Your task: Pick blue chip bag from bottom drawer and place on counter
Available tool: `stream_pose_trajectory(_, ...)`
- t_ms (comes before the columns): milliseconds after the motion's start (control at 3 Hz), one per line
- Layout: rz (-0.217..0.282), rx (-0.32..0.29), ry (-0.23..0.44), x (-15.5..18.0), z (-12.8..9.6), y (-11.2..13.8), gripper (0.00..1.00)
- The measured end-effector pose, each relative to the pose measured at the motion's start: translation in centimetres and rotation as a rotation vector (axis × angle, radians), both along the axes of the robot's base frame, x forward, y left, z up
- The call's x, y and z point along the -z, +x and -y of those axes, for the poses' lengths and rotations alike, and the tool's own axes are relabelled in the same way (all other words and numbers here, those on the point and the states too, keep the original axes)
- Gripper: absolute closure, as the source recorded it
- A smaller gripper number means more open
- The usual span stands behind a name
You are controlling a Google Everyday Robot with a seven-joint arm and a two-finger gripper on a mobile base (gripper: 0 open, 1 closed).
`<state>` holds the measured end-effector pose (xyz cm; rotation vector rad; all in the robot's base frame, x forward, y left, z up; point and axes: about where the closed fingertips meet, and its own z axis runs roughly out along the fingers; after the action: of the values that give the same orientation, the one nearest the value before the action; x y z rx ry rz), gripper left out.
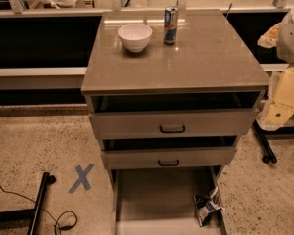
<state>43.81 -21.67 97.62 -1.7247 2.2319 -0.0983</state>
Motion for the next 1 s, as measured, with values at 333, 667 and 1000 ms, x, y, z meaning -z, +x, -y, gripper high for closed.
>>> stream_pose_trajectory(333, 0.0, 0.0, 0.0, 0.0, 0.0, 0.0, 0.0)
stream_pose_trajectory(667, -0.073, 0.089, -0.008, 5.6, 2.9, 1.4, 0.0)
stream_pose_trajectory(1000, -0.13, 0.209, 0.079, 12.4, 3.7, -0.1, 0.0)
